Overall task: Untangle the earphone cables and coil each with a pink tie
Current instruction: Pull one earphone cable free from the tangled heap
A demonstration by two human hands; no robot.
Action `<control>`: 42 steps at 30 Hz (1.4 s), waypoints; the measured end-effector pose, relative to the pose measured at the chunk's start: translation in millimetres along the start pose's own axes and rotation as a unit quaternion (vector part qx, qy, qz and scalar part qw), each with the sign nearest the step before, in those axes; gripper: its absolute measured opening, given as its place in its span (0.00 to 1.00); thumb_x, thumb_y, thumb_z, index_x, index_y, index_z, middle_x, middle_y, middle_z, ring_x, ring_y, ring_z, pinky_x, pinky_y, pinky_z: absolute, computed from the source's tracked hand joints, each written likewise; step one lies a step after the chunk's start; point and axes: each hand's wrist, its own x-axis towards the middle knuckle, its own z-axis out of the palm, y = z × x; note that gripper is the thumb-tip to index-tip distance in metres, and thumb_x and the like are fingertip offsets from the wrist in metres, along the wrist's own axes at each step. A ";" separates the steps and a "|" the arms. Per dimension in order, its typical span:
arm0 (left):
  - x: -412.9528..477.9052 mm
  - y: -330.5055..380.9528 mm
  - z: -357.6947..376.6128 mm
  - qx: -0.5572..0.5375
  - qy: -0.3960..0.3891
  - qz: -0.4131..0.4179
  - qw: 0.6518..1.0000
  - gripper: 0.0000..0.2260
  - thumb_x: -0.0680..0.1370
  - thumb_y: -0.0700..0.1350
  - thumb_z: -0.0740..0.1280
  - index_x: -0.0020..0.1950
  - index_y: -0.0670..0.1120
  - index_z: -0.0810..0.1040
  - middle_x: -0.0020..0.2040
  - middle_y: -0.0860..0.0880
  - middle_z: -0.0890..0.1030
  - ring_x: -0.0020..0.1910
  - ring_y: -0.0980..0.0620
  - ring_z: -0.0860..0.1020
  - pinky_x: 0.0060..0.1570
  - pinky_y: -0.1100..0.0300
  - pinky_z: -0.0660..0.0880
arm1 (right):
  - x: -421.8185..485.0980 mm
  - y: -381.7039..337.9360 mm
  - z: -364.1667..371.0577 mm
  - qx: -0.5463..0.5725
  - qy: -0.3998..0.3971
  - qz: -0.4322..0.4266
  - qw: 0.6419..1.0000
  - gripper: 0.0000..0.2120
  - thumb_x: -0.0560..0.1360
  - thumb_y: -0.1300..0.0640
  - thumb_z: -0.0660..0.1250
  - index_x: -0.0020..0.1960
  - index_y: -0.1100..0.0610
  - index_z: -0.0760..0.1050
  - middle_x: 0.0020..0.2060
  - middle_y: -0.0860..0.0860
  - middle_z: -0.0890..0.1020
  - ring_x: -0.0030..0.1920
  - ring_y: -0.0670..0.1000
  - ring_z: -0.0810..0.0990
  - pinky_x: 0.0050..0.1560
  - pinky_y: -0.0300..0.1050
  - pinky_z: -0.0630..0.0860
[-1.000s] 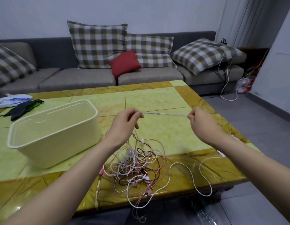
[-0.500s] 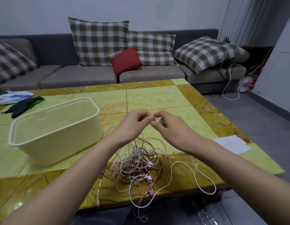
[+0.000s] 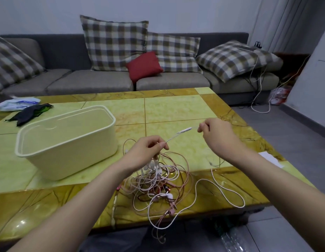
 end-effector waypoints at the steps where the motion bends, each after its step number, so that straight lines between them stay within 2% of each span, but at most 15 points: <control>1: -0.2 2.7 -0.2 -0.006 0.007 0.008 1.000 0.10 0.81 0.45 0.60 0.44 0.48 0.79 0.34 0.48 0.71 0.34 0.55 0.70 0.38 0.66 0.68 | -0.9 1.0 1.2 -0.028 -0.036 0.014 0.999 0.14 0.81 0.62 0.54 0.54 0.65 0.77 0.49 0.58 0.81 0.49 0.57 0.77 0.45 0.46 0.72; 4: 1.4 8.6 0.6 0.013 0.005 0.033 0.999 0.10 0.80 0.46 0.61 0.43 0.50 0.80 0.35 0.45 0.70 0.35 0.52 0.68 0.37 0.60 0.66 | -11.3 -6.7 7.7 -0.017 -0.085 -0.006 0.996 0.16 0.81 0.60 0.56 0.67 0.64 0.68 0.64 0.59 0.73 0.64 0.57 0.71 0.60 0.43 0.66; 6: 3.1 11.1 5.4 0.047 -0.001 0.045 0.998 0.09 0.79 0.47 0.62 0.43 0.51 0.81 0.34 0.45 0.71 0.34 0.52 0.67 0.37 0.59 0.64 | -20.7 -19.4 12.1 0.033 -0.092 -0.066 0.993 0.17 0.81 0.56 0.56 0.68 0.59 0.68 0.64 0.56 0.73 0.65 0.54 0.71 0.60 0.42 0.66; 8: 4.7 13.5 12.5 0.056 -0.006 0.052 0.997 0.10 0.79 0.44 0.62 0.42 0.53 0.81 0.33 0.45 0.74 0.33 0.52 0.68 0.38 0.59 0.66 | -26.8 -31.3 18.6 0.051 -0.136 -0.098 0.984 0.14 0.82 0.52 0.53 0.57 0.57 0.73 0.53 0.55 0.79 0.55 0.54 0.76 0.48 0.43 0.69; 10: 4.0 15.4 17.9 0.052 -0.010 0.054 0.997 0.15 0.77 0.38 0.62 0.37 0.55 0.80 0.34 0.48 0.79 0.33 0.54 0.72 0.40 0.59 0.69 | -28.2 -36.9 25.2 0.035 -0.172 -0.100 0.979 0.18 0.82 0.49 0.50 0.49 0.58 0.73 0.44 0.55 0.80 0.46 0.55 0.77 0.41 0.44 0.69; 13: 2.7 10.6 19.1 0.061 -0.002 0.057 0.997 0.13 0.77 0.38 0.61 0.38 0.53 0.78 0.37 0.44 0.80 0.34 0.48 0.73 0.38 0.55 0.71 | -24.6 -34.2 28.7 0.063 -0.220 -0.068 0.971 0.20 0.82 0.46 0.50 0.39 0.55 0.72 0.33 0.51 0.75 0.33 0.50 0.76 0.31 0.40 0.68; 14: 1.4 7.7 18.3 0.070 0.003 0.061 0.996 0.11 0.78 0.40 0.61 0.39 0.51 0.78 0.36 0.46 0.79 0.33 0.51 0.72 0.36 0.60 0.70 | -24.7 -32.9 27.5 0.062 -0.224 -0.065 0.970 0.20 0.81 0.45 0.52 0.37 0.53 0.71 0.31 0.49 0.73 0.30 0.46 0.72 0.29 0.38 0.65; 16: -1.8 0.2 18.1 0.076 0.005 0.065 0.995 0.07 0.79 0.44 0.62 0.43 0.50 0.76 0.34 0.53 0.75 0.32 0.57 0.70 0.31 0.68 0.65 | -23.4 -28.4 22.9 0.020 -0.210 -0.088 0.974 0.16 0.80 0.46 0.58 0.39 0.53 0.75 0.29 0.45 0.71 0.29 0.43 0.68 0.29 0.37 0.60; 19: -5.5 -13.4 22.7 0.044 0.001 0.057 0.997 0.01 0.79 0.44 0.63 0.47 0.48 0.74 0.38 0.52 0.75 0.35 0.57 0.71 0.36 0.67 0.69 | -23.5 -26.0 16.3 -0.041 -0.175 -0.135 0.975 0.11 0.77 0.49 0.63 0.41 0.51 0.80 0.27 0.46 0.72 0.29 0.44 0.69 0.29 0.39 0.61; 23: -6.5 -30.8 25.2 0.025 0.015 0.025 0.999 0.03 0.77 0.40 0.66 0.46 0.49 0.75 0.41 0.53 0.77 0.40 0.57 0.74 0.43 0.64 0.73 | -21.8 -27.0 10.1 -0.036 -0.089 -0.140 0.985 0.11 0.78 0.49 0.62 0.41 0.50 0.80 0.23 0.46 0.71 0.25 0.44 0.67 0.27 0.39 0.59; 28: -10.5 -39.6 21.6 0.044 0.019 0.012 0.999 0.06 0.78 0.44 0.65 0.41 0.51 0.76 0.37 0.56 0.75 0.36 0.59 0.71 0.35 0.72 0.67 | -18.8 -20.9 9.4 -0.001 -0.050 -0.113 0.992 0.12 0.78 0.50 0.61 0.41 0.51 0.80 0.25 0.48 0.75 0.27 0.47 0.72 0.28 0.39 0.64; 32: -14.9 -36.8 18.9 0.031 0.020 0.009 0.999 0.09 0.80 0.47 0.61 0.52 0.49 0.81 0.42 0.59 0.79 0.40 0.66 0.75 0.38 0.77 0.68 | -17.2 -12.8 15.5 0.048 -0.054 -0.073 0.995 0.13 0.79 0.55 0.59 0.42 0.55 0.79 0.31 0.52 0.82 0.30 0.43 0.75 0.30 0.31 0.65; 34: -14.9 -36.9 17.7 0.027 0.025 0.005 0.999 0.09 0.80 0.48 0.61 0.55 0.52 0.80 0.45 0.55 0.80 0.41 0.64 0.76 0.40 0.75 0.69 | -16.3 -9.4 16.7 0.049 -0.046 -0.059 0.996 0.13 0.80 0.55 0.59 0.42 0.56 0.79 0.32 0.52 0.83 0.30 0.44 0.75 0.33 0.36 0.69; 37: -13.6 -36.4 13.8 0.029 0.057 0.003 0.998 0.05 0.79 0.47 0.63 0.50 0.50 0.78 0.40 0.48 0.76 0.36 0.55 0.71 0.37 0.62 0.68 | -14.9 -5.1 16.4 0.012 -0.026 -0.050 0.998 0.13 0.80 0.54 0.59 0.43 0.56 0.80 0.30 0.51 0.82 0.34 0.51 0.78 0.37 0.43 0.71; 42: -10.7 -22.6 8.0 -0.033 0.068 -0.024 0.997 0.08 0.79 0.46 0.61 0.44 0.44 0.74 0.40 0.48 0.73 0.38 0.53 0.70 0.38 0.62 0.66 | -17.7 -2.0 19.7 -0.016 -0.025 -0.056 0.998 0.15 0.77 0.49 0.62 0.41 0.57 0.81 0.27 0.51 0.80 0.32 0.50 0.78 0.33 0.43 0.71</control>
